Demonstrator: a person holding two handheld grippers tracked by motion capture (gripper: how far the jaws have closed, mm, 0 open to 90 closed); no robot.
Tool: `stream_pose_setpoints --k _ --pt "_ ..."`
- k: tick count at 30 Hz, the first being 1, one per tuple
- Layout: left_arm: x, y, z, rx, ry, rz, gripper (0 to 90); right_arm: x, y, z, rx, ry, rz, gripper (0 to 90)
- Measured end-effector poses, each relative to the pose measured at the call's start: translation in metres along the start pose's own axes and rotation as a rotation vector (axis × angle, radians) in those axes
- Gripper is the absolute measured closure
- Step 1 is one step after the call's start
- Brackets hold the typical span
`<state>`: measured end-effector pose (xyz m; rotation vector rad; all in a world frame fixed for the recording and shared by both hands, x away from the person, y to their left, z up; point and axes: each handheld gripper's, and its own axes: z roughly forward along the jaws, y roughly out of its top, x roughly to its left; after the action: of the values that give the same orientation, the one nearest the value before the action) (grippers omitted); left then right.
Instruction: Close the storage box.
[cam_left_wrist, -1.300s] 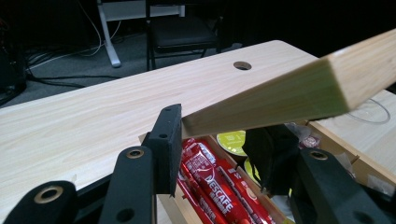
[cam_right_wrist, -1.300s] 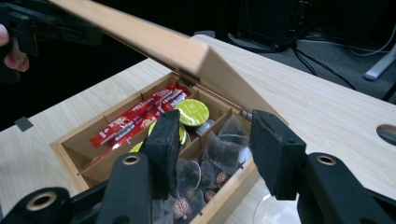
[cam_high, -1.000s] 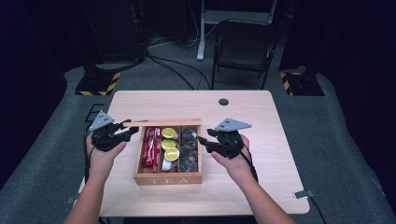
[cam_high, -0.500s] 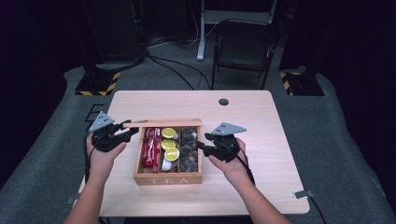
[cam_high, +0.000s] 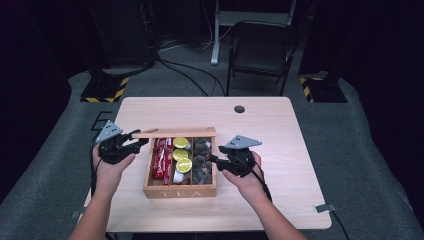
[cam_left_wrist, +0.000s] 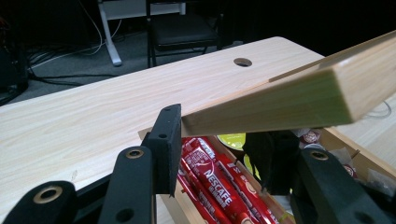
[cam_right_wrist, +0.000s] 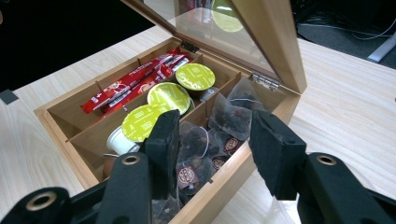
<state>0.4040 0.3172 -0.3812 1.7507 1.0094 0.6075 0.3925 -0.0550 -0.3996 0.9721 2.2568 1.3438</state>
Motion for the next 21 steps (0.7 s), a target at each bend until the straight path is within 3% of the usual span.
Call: stream_pose_setpoints --k 8,21 --pt "0.000 0.000 0.000 0.000 -0.001 -0.003 56.4 0.004 -0.006 0.007 0.014 0.005 -0.023 52.8" --pt "0.001 0.001 0.001 -0.005 -0.005 -0.009 56.6 0.009 -0.021 0.029 0.057 0.016 -0.020 53.0"
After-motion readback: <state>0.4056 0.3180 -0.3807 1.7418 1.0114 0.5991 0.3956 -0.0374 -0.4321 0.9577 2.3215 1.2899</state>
